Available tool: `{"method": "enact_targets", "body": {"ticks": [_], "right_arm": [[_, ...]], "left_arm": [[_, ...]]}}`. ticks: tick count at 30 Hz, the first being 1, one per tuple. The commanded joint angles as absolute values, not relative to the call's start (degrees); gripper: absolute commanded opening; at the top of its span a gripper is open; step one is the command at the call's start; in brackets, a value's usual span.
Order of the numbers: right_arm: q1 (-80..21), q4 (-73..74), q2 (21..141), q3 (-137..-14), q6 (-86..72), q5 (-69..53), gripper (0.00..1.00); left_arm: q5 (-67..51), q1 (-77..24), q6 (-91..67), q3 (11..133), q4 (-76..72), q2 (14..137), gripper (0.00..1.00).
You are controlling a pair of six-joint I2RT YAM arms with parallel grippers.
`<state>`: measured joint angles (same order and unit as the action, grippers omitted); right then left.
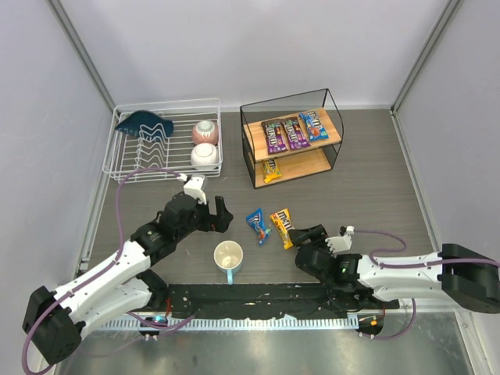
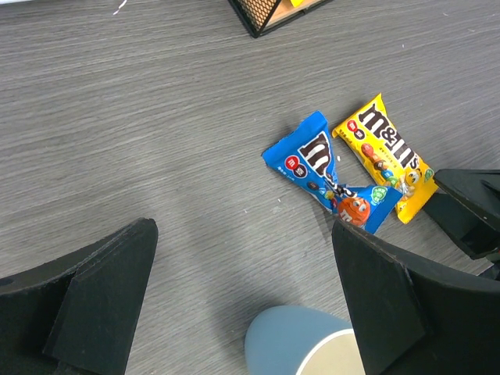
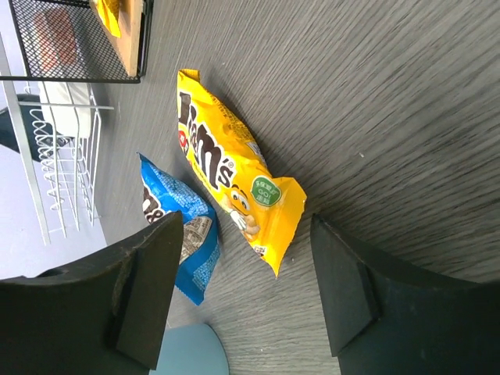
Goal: Place and organize the candy bags onto the shelf
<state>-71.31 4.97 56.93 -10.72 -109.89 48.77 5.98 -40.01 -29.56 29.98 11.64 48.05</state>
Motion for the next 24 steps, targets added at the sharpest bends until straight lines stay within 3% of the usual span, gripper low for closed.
{"method": "enact_targets", "body": {"ticks": [1, 12, 15, 17, 24], "right_arm": [[-71.6, 6.0, 60.5, -7.9, -111.9, 50.0, 0.7], [-71.6, -1.3, 66.7, -7.6, -111.4, 49.7, 0.62], [-71.6, -2.3, 66.5, -6.6, -111.5, 50.2, 0.52], [-71.6, -2.4, 66.2, -6.2, -111.7, 50.5, 0.4], [-71.6, -1.8, 65.3, -6.1, -109.3, 52.0, 0.21]], "left_arm": [[6.3, -40.2, -29.1, 30.8, 10.8, 48.3, 1.0], [6.4, -40.2, -29.0, 30.6, 10.7, 48.1, 1.0], [6.6, -40.2, -29.0, 30.4, 10.7, 48.0, 1.0], [6.5, -40.2, -29.0, 30.4, 10.6, 48.0, 1.0], [6.6, -40.2, -29.0, 30.3, 10.5, 48.0, 1.0]]}}
